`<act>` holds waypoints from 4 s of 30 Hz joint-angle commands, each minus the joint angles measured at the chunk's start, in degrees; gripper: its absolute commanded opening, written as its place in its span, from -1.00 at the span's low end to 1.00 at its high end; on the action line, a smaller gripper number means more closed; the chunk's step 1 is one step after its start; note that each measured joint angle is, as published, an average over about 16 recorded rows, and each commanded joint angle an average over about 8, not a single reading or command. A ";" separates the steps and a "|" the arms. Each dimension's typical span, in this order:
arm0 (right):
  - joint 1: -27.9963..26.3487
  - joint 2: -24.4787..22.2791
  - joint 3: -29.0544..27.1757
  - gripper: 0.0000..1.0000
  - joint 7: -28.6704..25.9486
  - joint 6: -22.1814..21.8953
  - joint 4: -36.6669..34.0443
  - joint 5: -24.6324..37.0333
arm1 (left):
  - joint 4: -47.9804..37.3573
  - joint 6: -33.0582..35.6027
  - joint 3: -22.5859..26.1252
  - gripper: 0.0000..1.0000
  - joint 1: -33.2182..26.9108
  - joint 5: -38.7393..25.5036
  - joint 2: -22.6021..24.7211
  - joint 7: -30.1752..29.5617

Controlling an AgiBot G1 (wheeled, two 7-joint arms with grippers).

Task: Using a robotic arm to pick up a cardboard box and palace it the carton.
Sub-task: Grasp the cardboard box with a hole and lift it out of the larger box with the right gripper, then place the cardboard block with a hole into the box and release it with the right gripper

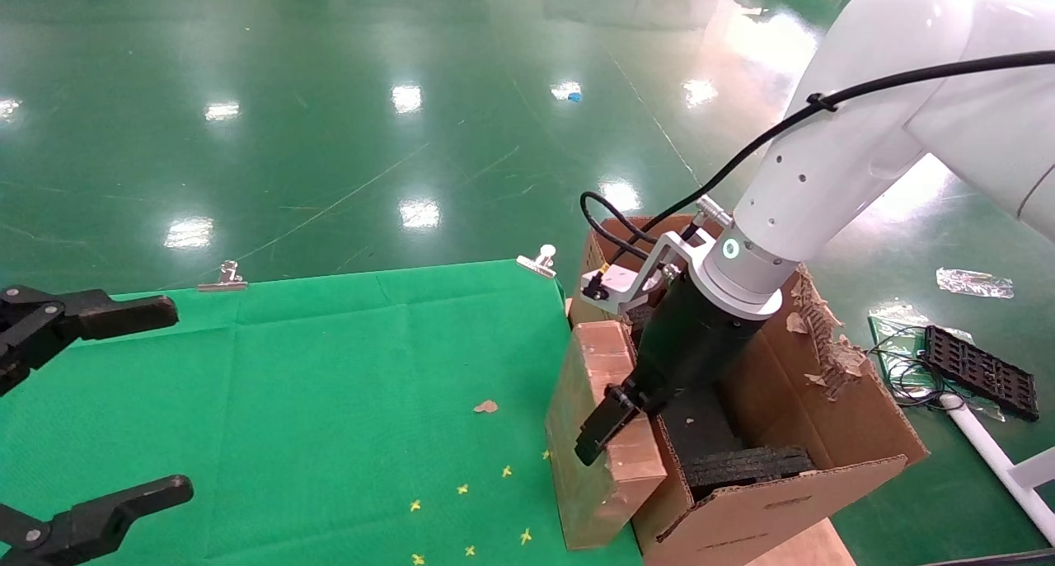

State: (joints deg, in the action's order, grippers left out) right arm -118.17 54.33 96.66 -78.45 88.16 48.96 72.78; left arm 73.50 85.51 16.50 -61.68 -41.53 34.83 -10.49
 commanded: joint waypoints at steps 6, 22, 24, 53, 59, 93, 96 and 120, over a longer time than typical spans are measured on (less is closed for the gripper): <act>-0.10 -0.04 0.62 -1.00 -0.42 -0.16 0.72 0.69 | 0.00 -0.01 0.03 -1.00 -0.01 0.02 -0.01 0.01; -7.65 -4.37 -3.65 -1.00 4.34 -2.79 5.05 -0.77 | 0.00 -0.04 0.09 -1.00 -0.02 0.06 -0.04 0.04; -10.10 -5.61 -4.98 -1.00 6.04 -3.52 4.96 -0.88 | 0.00 -0.04 0.09 -1.00 -0.02 0.06 -0.04 0.05; -12.21 -14.69 -1.84 -1.00 14.34 -5.09 -19.52 10.68 | 0.00 -0.09 0.20 1.00 -0.04 0.14 -0.08 0.10; -8.02 -13.93 -0.79 -1.00 14.20 -7.12 -23.68 11.38 | 0.00 -0.10 0.22 1.00 -0.05 0.15 -0.09 0.11; 19.10 -5.57 -4.77 -0.74 22.10 -26.14 -40.63 2.53 | 0.00 -0.15 0.34 1.00 -0.07 0.23 -0.14 0.17; 19.71 -5.61 -5.46 0.01 23.24 -25.86 -41.56 1.45 | 0.00 -0.15 0.35 1.00 -0.08 0.24 -0.14 0.17; 17.52 -3.86 -5.64 1.00 26.54 -23.19 -46.97 1.22 | 0.00 -0.18 0.42 1.00 -0.09 0.29 -0.18 0.21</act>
State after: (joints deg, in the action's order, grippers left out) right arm -100.77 50.40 91.01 -51.83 64.99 2.07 73.99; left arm 73.50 85.33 16.93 -61.77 -41.24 34.66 -10.28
